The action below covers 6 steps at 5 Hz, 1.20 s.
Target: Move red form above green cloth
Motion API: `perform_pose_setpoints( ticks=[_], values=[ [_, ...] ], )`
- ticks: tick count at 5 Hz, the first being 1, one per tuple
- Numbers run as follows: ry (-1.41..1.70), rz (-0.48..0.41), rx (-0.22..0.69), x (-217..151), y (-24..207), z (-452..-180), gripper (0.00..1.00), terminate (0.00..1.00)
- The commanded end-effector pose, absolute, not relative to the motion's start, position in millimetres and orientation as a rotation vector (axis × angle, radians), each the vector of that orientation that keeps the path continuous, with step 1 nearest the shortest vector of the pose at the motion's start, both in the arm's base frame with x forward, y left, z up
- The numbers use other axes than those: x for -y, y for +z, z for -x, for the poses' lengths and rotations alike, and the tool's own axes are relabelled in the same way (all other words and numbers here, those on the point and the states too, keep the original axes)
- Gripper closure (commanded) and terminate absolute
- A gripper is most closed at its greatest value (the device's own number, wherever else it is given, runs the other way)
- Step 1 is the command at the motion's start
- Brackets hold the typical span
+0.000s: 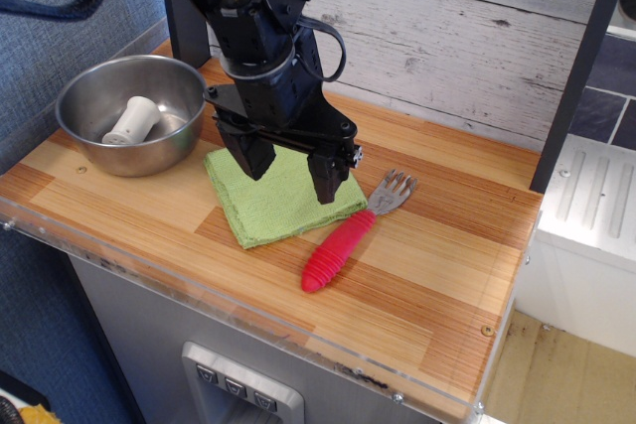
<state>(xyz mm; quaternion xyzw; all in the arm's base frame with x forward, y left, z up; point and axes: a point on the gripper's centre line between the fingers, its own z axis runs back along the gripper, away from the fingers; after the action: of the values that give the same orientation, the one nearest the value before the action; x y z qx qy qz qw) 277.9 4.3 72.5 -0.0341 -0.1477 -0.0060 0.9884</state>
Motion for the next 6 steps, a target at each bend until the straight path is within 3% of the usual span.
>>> perform_pose_setpoints(
  ticks=[1, 4, 6],
  values=[
    [-0.012, 0.068, 0.297, -4, 73, -278, 0.00, 0.00],
    [-0.095, 0.032, 0.245, 48, 44, -292, 0.00, 0.00],
    [-0.136, -0.080, 0.225, 60, 23, -297, 0.00, 0.00]
  ],
)
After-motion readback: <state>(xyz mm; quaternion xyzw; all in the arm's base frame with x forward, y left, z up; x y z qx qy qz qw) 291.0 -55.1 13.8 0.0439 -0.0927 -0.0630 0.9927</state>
